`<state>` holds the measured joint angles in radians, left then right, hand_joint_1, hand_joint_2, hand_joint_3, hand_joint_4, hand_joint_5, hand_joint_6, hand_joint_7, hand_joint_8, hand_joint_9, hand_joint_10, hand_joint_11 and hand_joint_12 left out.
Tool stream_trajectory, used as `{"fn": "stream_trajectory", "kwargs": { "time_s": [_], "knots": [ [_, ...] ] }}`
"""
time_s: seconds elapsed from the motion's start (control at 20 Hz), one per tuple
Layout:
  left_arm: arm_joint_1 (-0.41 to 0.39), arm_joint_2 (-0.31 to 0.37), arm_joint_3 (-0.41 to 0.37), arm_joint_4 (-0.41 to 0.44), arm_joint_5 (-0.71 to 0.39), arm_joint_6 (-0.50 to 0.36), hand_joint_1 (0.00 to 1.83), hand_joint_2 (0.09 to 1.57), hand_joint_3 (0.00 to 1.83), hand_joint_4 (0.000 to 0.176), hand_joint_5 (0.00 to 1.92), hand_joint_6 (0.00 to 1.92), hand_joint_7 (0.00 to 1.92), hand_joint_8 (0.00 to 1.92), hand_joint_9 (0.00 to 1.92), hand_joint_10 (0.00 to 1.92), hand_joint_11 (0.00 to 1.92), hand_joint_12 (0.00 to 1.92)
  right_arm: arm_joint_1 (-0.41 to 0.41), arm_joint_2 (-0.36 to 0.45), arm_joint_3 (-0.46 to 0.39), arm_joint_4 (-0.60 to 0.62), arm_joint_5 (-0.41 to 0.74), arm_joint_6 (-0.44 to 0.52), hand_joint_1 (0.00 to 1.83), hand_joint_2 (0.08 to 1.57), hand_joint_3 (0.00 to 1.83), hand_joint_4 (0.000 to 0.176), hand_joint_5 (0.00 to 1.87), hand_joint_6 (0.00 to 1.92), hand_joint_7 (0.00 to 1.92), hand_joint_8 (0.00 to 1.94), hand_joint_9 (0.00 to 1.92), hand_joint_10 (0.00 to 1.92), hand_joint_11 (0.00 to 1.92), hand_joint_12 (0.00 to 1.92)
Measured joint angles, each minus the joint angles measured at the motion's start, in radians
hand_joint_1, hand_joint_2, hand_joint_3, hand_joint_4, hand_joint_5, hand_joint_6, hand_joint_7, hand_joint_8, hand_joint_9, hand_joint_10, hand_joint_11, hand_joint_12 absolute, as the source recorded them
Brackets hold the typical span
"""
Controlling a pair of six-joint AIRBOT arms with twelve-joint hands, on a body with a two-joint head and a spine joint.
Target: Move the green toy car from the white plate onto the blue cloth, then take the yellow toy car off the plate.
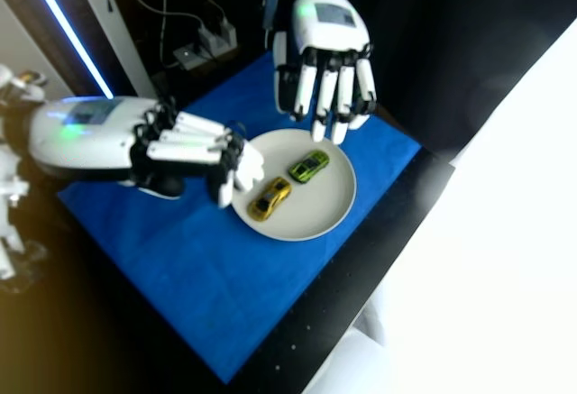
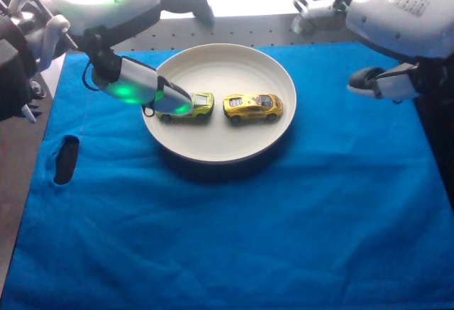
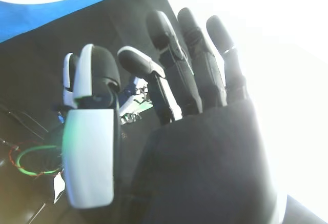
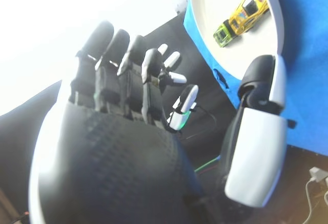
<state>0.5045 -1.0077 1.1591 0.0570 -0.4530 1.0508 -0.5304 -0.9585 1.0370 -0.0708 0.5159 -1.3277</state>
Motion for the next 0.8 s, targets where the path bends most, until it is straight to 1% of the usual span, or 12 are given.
{"fn": "stream_trajectory", "kwargs": {
  "time_s": [0.05, 0.1, 0.15, 0.2, 0.25, 0.3, 0.4, 0.45, 0.5, 0.6, 0.65, 0.8],
  "knots": [
    [0.001, 0.0, 0.0, -0.004, -0.002, 0.0, 0.94, 0.96, 0.01, 0.062, 0.36, 0.08, 0.22, 0.01, 0.15, 0.18, 0.0, 1.26, 0.0, 0.0, 0.0, 0.003, 0.002, 0.0, 1.21, 0.87, 0.01, 0.0, 0.8, 0.13, 0.61, 0.8, 0.46, 1.23, 0.26, 1.78],
    [0.014, 0.0, 0.0, -0.006, 0.001, 0.0, 0.98, 0.97, 0.01, 0.045, 0.41, 0.08, 0.36, 0.06, 0.35, 0.31, 0.0, 1.56, 0.0, -0.001, -0.001, 0.003, 0.009, 0.0, 1.19, 0.88, 0.01, 0.0, 0.82, 0.1, 0.62, 0.8, 0.46, 1.24, 0.28, 1.79],
    [0.016, 0.0, 0.0, -0.011, 0.004, 0.0, 0.95, 0.98, 0.0, 0.055, 0.47, 0.06, 0.44, 0.05, 0.31, 0.61, 0.0, 1.66, 0.0, -0.003, -0.001, 0.003, 0.01, 0.0, 1.18, 0.87, 0.0, 0.0, 0.84, 0.08, 0.68, 0.79, 0.53, 1.23, 0.36, 1.77],
    [0.02, 0.0, 0.0, -0.018, 0.005, 0.001, 0.94, 0.98, 0.0, 0.058, 0.51, 0.05, 0.48, 0.05, 0.24, 0.79, 0.0, 1.69, 0.0, -0.004, -0.001, 0.003, 0.01, 0.0, 1.17, 0.88, 0.0, 0.0, 0.85, 0.06, 0.68, 0.8, 0.53, 1.26, 0.36, 1.79],
    [0.022, 0.0, 0.0, -0.024, 0.005, 0.0, 0.93, 0.99, 0.0, 0.03, 0.56, 0.05, 0.51, 0.05, 0.24, 0.88, 0.0, 1.71, 0.0, -0.005, -0.001, 0.002, 0.01, 0.0, 1.17, 0.88, 0.0, 0.0, 0.85, 0.05, 0.64, 0.88, 0.52, 1.31, 0.35, 1.84],
    [0.023, 0.0, 0.0, -0.024, 0.005, 0.0, 0.92, 1.01, 0.0, 0.02, 0.59, 0.06, 0.5, 0.03, 0.18, 0.96, 0.0, 1.73, 0.0, -0.006, -0.001, 0.002, 0.01, 0.0, 1.15, 0.9, 0.01, 0.0, 0.84, 0.04, 0.61, 0.88, 0.47, 1.31, 0.28, 1.88],
    [0.023, -0.005, 0.005, -0.024, 0.003, 0.001, 0.87, 1.01, 0.0, 0.0, 0.56, 0.05, 0.48, 0.02, 0.12, 0.96, 0.0, 1.66, 0.0, -0.006, -0.001, 0.006, 0.011, 0.0, 1.13, 0.92, 0.02, 0.0, 0.84, 0.03, 0.59, 0.87, 0.45, 1.3, 0.29, 1.86],
    [0.023, -0.014, 0.017, -0.031, 0.003, 0.001, 0.87, 0.99, 0.0, 0.0, 0.53, 0.03, 0.48, 0.01, 0.13, 0.8, 0.0, 1.5, 0.0, -0.006, -0.001, 0.01, 0.011, 0.0, 1.12, 0.93, 0.01, 0.0, 0.85, 0.04, 0.61, 0.83, 0.48, 1.26, 0.34, 1.82],
    [0.023, -0.026, 0.029, -0.038, 0.007, 0.002, 0.86, 0.98, 0.0, 0.0, 0.53, 0.03, 0.5, 0.02, 0.17, 0.71, 0.0, 1.45, -0.002, -0.007, -0.001, 0.017, 0.014, 0.0, 1.1, 0.93, 0.01, 0.0, 0.86, 0.04, 0.63, 0.84, 0.49, 1.27, 0.35, 1.8],
    [0.019, -0.049, 0.051, -0.043, 0.026, 0.006, 0.81, 0.87, 0.0, 0.0, 0.6, 0.05, 0.58, 0.04, 0.24, 0.69, 0.0, 1.51, -0.024, -0.008, 0.0, 0.035, 0.035, 0.0, 1.11, 0.94, 0.01, 0.0, 0.84, 0.05, 0.55, 1.03, 0.43, 1.4, 0.32, 1.88],
    [0.01, -0.057, 0.053, -0.048, 0.053, 0.032, 0.82, 0.85, 0.0, 0.0, 0.62, 0.05, 0.62, 0.05, 0.28, 0.75, 0.0, 1.57, -0.034, -0.008, 0.0, 0.042, 0.036, 0.0, 1.12, 0.94, 0.0, 0.0, 0.84, 0.06, 0.55, 1.05, 0.43, 1.4, 0.34, 1.88],
    [-0.026, -0.086, 0.059, -0.064, 0.093, 0.13, 0.91, 0.87, 0.0, 0.0, 0.58, 0.02, 0.6, 0.02, 0.3, 0.7, 0.0, 1.6, -0.048, -0.005, 0.0, 0.068, 0.036, 0.0, 1.16, 0.93, 0.0, 0.0, 0.62, 0.64, 0.55, 1.08, 0.44, 1.4, 0.33, 1.85]
  ]
}}
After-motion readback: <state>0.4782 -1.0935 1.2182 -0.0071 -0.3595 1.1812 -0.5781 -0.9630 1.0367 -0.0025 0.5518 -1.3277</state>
